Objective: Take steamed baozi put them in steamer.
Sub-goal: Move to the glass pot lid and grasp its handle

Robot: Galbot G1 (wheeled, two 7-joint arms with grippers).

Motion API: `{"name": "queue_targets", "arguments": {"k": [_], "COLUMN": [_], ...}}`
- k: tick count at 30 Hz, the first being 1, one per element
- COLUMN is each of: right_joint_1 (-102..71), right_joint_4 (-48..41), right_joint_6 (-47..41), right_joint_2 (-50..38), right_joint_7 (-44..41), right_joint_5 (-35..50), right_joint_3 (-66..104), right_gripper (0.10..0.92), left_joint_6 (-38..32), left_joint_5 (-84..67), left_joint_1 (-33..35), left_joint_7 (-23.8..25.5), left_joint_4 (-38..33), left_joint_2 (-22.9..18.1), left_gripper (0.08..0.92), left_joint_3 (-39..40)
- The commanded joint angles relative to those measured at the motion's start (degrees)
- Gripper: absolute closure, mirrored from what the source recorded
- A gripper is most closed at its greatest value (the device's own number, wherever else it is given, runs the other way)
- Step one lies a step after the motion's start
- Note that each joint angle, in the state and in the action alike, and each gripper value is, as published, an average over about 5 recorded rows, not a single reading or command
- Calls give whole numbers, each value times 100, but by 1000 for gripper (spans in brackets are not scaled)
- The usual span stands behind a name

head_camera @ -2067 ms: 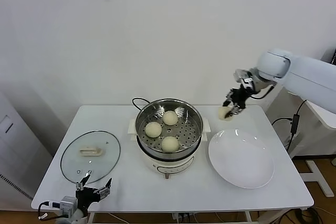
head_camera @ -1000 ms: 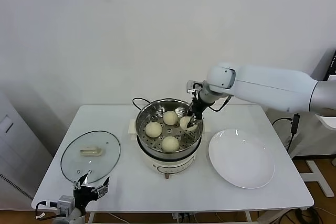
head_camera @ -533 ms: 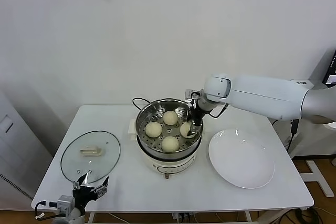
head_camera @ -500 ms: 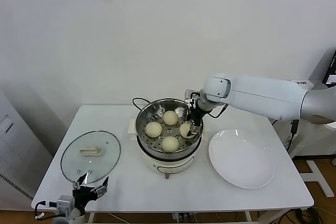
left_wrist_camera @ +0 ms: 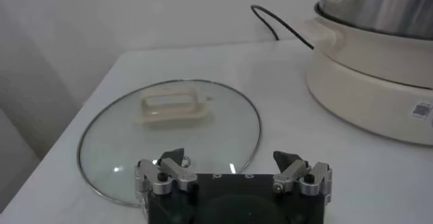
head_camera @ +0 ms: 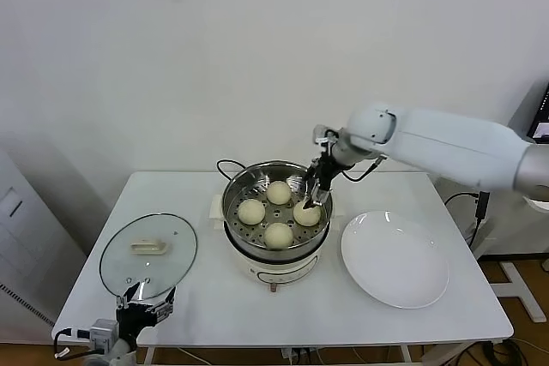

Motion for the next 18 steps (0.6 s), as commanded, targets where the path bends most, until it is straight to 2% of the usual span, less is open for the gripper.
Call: {"name": "queue_targets", "arguments": {"k": [1,10,18], "right_joint_1": [-1014,-4143,-6868], "right_joint_4": [158,474,817], "right_joint_6": [852,1809,2434], "right_joint_2": [-1485,-2089,-1565], "right_joint_7": [742,2699,3533], "right_joint_5": [819,595,-293], "right_joint_3": [1931,5468,8410], "right_gripper": [203,203,203], "left_joint_6": [24,181,257], "left_joint_5": [-110,-260,-299], "left_joint_1": [-65,-279,-416], "left_joint_7": [-19,-82,-113], "left_joint_4": [-44,-194,-310], "left_joint_2": [-37,35,97], "left_gripper": [177,177,177], "left_joint_3": [-62,-88,-151]}}
